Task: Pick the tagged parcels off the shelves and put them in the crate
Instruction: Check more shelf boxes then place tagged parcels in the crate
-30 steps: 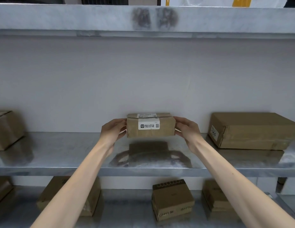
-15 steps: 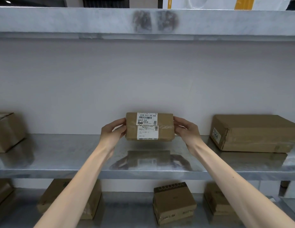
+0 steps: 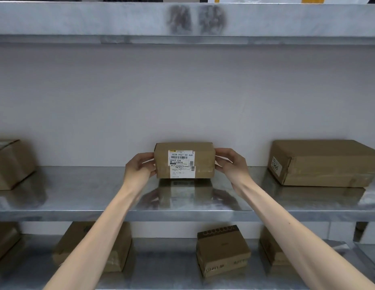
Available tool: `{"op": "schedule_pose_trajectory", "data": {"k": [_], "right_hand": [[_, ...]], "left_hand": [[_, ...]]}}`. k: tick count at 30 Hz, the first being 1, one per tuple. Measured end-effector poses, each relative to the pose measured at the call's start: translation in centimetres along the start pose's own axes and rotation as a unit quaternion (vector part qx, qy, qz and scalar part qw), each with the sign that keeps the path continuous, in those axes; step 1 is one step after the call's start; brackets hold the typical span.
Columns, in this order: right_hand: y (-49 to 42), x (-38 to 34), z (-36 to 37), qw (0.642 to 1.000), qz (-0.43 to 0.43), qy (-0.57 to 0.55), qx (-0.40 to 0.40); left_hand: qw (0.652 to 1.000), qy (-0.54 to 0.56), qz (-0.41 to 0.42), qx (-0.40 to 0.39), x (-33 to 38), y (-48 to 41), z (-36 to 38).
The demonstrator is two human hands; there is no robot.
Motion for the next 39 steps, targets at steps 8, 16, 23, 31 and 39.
{"op": "schedule_pose_trajectory", "data": {"k": [8, 16, 23, 31, 39], "right_hand": [[0.8, 1.5, 1.1, 0.998, -0.007, 0.07, 0.006], [2.1, -5.0, -1.7, 0.978, -0.096, 0.181, 0.027], [3.0, -12.0, -7.8, 0.913, -0.174, 0.363, 0.063], [3.5, -16.1, -16.1, 0.803, -0.238, 0.545, 0.043], [1.9, -18.7, -26.8, 0.799, -0.206, 0.564, 0.038]], "left_hand": [[0.999, -0.036, 0.008, 0.001, -0.2, 0.7, -1.0], [0.971, -0.134, 0.176, 0.094, 6.3, 1.7, -0.3], [0.948, -0.201, 0.245, 0.015, 11.2, 4.2, 7.7], [0.898, -0.309, 0.313, -0.014, 13.3, 8.1, 19.0], [0.907, -0.322, 0.272, -0.004, 13.2, 11.6, 28.5]]}}
Point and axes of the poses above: each hand's wrist, its own y-axis away from the middle knuckle, its own z-axis out of the palm, x = y × z, the point moved 9 cm from there along -y, towards the middle knuckle, and after that the axes turned 10 degrees about -y, right-handed, at the moved point
